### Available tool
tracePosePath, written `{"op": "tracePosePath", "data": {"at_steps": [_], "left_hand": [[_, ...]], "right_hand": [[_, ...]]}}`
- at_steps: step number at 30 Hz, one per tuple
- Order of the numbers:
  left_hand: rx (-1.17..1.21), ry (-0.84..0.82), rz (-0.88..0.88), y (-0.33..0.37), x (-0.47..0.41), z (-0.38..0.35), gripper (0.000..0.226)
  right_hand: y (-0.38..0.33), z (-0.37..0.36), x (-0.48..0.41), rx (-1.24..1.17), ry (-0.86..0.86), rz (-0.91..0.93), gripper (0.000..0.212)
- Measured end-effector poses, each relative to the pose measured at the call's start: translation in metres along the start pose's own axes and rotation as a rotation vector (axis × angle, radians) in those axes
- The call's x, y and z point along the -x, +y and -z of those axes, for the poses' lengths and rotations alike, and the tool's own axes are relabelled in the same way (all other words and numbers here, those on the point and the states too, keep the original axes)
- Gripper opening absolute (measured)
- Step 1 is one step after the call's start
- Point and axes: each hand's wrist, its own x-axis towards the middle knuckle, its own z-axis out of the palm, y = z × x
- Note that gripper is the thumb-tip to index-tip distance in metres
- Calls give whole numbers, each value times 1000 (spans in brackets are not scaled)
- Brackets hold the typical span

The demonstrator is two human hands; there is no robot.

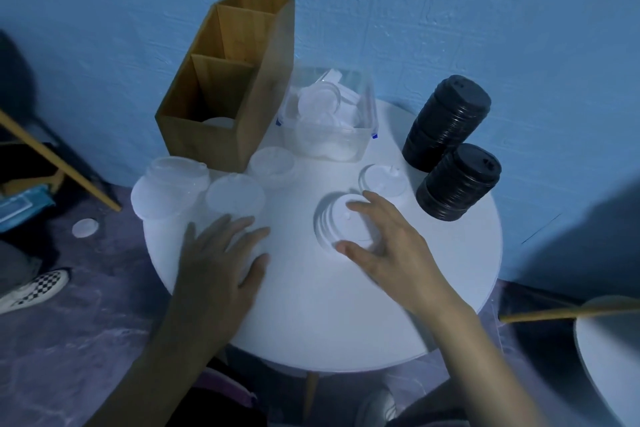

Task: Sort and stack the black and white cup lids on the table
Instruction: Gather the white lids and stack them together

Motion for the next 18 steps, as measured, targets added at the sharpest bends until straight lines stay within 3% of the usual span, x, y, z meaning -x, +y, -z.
{"op": "tracePosePath", "data": {"at_steps": [5,8,11,18], "left_hand": [[117,110,-107,-1,-18,9,47],[-56,140,166,-41,-34,25,61],[-124,7,342,-65,-46,26,80],[-52,60,175,-46,-46,4,69]], "right_hand": [[-1,-3,1,30,9,4,54],[-1,-6,3,33,12,11,54],[-2,-10,4,40,15,8,54],[-4,-12,3,51,39,30,50]]}}
